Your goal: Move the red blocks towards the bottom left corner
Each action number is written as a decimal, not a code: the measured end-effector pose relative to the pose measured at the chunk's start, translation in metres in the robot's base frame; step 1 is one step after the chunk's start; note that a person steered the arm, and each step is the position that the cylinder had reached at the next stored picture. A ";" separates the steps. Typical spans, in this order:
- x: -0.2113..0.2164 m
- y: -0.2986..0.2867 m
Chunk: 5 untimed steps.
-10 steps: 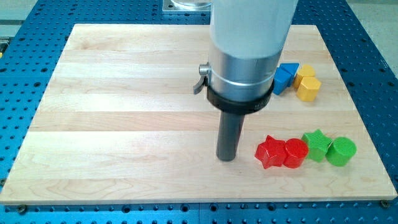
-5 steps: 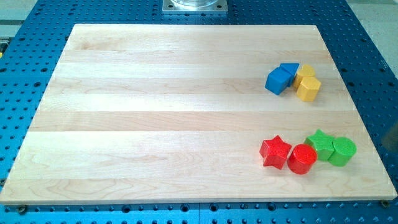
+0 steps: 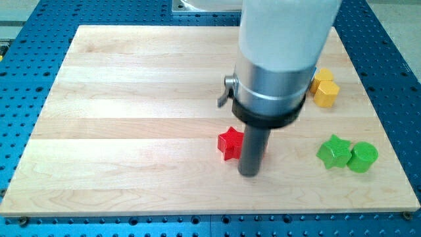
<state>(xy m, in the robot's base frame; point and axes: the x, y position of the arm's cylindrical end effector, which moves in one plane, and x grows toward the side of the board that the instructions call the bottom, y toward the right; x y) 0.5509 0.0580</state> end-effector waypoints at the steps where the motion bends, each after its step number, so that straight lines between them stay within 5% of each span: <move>1: 0.000 0.010; 2: 0.017 0.042; 3: -0.021 0.091; 4: -0.044 0.066; 5: -0.044 -0.034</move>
<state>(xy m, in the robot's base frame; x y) 0.5070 0.0238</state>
